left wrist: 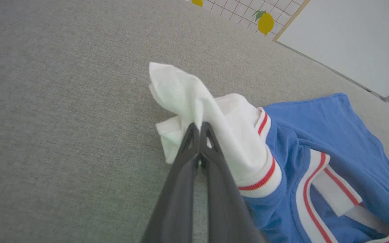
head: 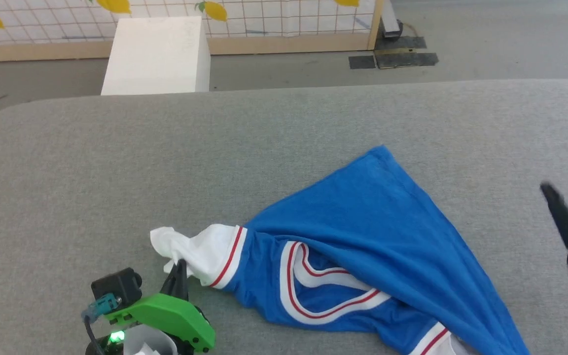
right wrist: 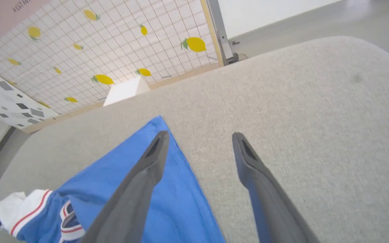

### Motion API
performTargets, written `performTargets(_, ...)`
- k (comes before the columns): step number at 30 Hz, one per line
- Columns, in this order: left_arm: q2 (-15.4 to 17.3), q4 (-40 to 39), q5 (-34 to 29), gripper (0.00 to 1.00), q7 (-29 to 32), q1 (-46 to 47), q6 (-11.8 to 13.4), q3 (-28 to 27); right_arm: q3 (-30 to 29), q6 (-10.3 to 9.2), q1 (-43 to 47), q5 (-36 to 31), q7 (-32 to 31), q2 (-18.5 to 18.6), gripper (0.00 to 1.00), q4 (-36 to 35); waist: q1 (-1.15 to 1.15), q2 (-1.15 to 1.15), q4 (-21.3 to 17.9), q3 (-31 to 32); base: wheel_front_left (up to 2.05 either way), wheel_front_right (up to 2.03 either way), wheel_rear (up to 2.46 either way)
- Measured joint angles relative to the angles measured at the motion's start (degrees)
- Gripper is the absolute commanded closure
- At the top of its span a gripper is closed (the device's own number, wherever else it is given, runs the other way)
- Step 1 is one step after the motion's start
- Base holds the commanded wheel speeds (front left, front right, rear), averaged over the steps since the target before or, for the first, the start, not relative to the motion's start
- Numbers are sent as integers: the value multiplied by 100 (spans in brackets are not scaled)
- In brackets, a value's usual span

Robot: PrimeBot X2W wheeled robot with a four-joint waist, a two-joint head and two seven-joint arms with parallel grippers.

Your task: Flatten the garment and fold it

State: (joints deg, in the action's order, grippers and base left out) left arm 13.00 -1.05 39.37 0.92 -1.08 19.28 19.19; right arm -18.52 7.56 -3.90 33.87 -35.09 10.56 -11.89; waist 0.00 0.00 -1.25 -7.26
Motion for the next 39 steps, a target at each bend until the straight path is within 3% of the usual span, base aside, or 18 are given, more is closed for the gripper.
performTargets(8, -69, -30, -27, 100, -5, 225, -14, 180, 950, 0, -1601, -637, -104, 119, 0, 831, 0, 0, 266, -308, 0, 0, 0)
performTargets(11, -134, -26, -122, 100, -9, 379, -56, 279, 1435, 0, -2159, -1029, -388, 348, 0, 1359, 0, 0, 408, -480, 0, 0, 0)
performTargets(12, -226, -5, -160, 100, -42, 514, -71, 391, 2033, 0, -2699, -1522, -675, 669, 0, 1876, 0, 0, 562, -677, 0, 0, 0)
performTargets(15, -324, 16, -211, 100, -68, 645, -111, 514, 2633, 0, -3147, -1836, -1089, 966, 0, 2343, 0, 0, 752, -880, 0, 0, 0)
performTargets(21, -528, 59, -256, 100, -129, 827, -160, 714, 3440, 1, -3615, -2031, -1639, 1365, 0, 3019, 1, 0, 1124, -1233, 0, 0, 0)
performTargets(31, -599, 66, -260, 100, -250, 879, -162, 780, 3946, -1, -3838, -1761, -1734, 1636, 0, 3393, 1, 0, 1508, -1598, 0, 0, 0)
performTargets(32, -598, 75, -260, 100, -250, 879, -162, 778, 3936, -2, -3836, -1685, -1733, 1641, 63, 3424, 1, 0, 1511, -1588, 0, 0, 0)
performTargets(33, -597, 79, -260, 100, -250, 879, -160, 776, 3940, -2, -3836, -1623, -1716, 1649, 92, 3440, 1, 0, 1510, -1575, 0, 0, 0)
performTargets(34, -593, 82, -260, 100, -250, 878, -160, 772, 3921, -1, -3833, -1552, -1646, 1656, 100, 3459, 1, 0, 1504, -1554, 0, 0, 0)
performTargets(39, -534, 118, -252, 100, -252, 871, -159, 706, 3590, 1, -3657, -1107, -1173, 1566, 100, 3461, 1, 0, 1411, -1374, 0, 0, 0)
